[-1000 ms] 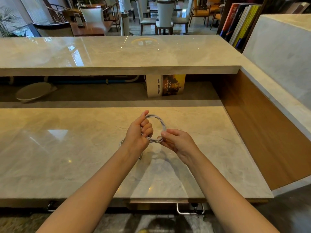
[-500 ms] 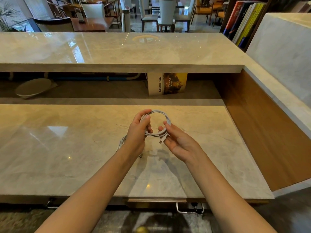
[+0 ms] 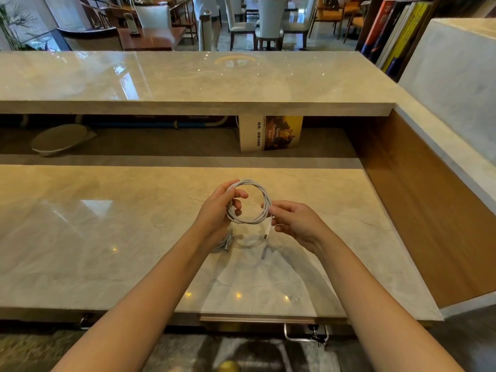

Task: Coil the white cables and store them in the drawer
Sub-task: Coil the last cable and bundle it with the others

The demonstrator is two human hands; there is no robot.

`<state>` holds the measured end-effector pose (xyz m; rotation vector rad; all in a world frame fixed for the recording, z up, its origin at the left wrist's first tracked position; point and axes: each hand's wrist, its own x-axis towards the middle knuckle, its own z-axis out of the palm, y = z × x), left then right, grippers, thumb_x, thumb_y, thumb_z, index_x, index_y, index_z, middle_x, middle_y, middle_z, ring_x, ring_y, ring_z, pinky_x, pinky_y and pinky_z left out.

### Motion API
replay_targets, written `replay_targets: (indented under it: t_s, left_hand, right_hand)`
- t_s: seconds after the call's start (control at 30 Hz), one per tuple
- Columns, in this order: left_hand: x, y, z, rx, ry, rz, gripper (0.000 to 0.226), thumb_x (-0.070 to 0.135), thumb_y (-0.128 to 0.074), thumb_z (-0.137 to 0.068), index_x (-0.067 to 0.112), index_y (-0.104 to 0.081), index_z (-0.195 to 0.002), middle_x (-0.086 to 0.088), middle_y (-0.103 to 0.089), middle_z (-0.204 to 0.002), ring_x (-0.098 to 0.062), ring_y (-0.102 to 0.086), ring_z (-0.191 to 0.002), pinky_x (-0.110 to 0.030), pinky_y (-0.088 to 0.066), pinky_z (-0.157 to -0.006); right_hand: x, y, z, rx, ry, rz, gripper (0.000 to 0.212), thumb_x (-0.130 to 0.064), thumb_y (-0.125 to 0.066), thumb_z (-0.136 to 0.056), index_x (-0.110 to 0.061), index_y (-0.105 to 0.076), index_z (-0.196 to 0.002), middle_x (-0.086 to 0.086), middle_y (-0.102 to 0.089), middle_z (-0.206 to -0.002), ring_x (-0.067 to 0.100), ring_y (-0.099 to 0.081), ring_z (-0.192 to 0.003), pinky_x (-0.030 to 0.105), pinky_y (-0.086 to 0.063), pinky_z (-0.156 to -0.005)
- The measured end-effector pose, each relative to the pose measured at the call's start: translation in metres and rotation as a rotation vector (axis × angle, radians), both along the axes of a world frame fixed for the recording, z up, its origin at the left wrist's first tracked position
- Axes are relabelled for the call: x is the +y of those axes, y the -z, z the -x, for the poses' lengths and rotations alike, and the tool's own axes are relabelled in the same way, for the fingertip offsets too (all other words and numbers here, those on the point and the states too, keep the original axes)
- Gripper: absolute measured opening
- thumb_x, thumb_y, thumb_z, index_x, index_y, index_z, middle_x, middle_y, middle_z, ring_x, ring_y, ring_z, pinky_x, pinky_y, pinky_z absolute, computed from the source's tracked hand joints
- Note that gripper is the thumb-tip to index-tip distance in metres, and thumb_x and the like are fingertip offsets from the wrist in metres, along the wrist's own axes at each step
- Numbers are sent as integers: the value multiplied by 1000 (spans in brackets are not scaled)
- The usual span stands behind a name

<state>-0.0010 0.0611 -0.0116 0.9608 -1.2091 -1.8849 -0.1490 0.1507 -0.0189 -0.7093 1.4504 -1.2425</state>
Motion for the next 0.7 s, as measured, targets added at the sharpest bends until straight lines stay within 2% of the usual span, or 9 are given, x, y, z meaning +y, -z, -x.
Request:
replay_targets:
  t_s: [0.1,0.2,0.27,0.37,0.43,0.6,0.7]
  left_hand:
    - [-2,6,-6,-89,-10,5,24,15,-36,-101,12,-56,-112,-4,-56,-81,-12,-41,-60,-26,-33,-57]
    - [-2,13,-16,-311,-5,125,26,20,-33,-101,17,-59,-100,-1,-53,-79,-12,-40,-61,-28,-32,-58]
    - [-3,18,-22,-384,-18,138,27,21,-31,-102,17,-57,-95,0,-51,-75,-13,-40,-60,-27,-32,-57]
    - [-4,25,-28,-447,-70,134,27,22,-28,-102,13,-52,-96,0,-49,-73,-13,-40,-60,-25,-31,-54]
    - [-3,29,-30,-481,-91,164,26,23,-26,-102,14,-50,-96,0,-49,-72,-13,-41,-62,-25,-32,-55]
    - [0,33,-33,-482,-93,204,26,24,-27,-102,19,-49,-89,0,-48,-71,-12,-41,-61,-27,-32,-56]
    - [0,35,-37,-474,-115,177,25,24,-28,-102,12,-50,-102,0,-49,-74,-11,-43,-62,-25,-35,-56]
  right_hand:
    - [-4,3,-3,-51,-33,5,10,-2,-62,-86,-6,-69,-91,1,-61,-65,7,-52,-54,15,-48,-53]
    - [-11,7,-9,5,-78,14,12,3,-64,-83,-8,-68,-85,4,-61,-67,6,-53,-51,15,-49,-54]
    - [-16,10,-15,84,-96,18,12,5,-65,-82,-7,-67,-83,9,-63,-69,8,-57,-51,17,-54,-57]
    - [-24,18,-26,183,-71,23,9,5,-64,-82,3,-67,-90,12,-63,-69,10,-62,-53,18,-56,-59]
    - [-27,25,-34,181,-47,26,15,2,-65,-83,7,-66,-97,12,-64,-72,13,-63,-59,18,-56,-61]
    - [-28,35,-47,54,12,5,4,-3,-69,-81,-5,-65,-79,7,-63,-66,12,-60,-58,16,-53,-58]
    - [-30,36,-52,-33,17,2,7,-2,-66,-83,-5,-64,-77,3,-60,-61,11,-54,-54,17,-52,-56]
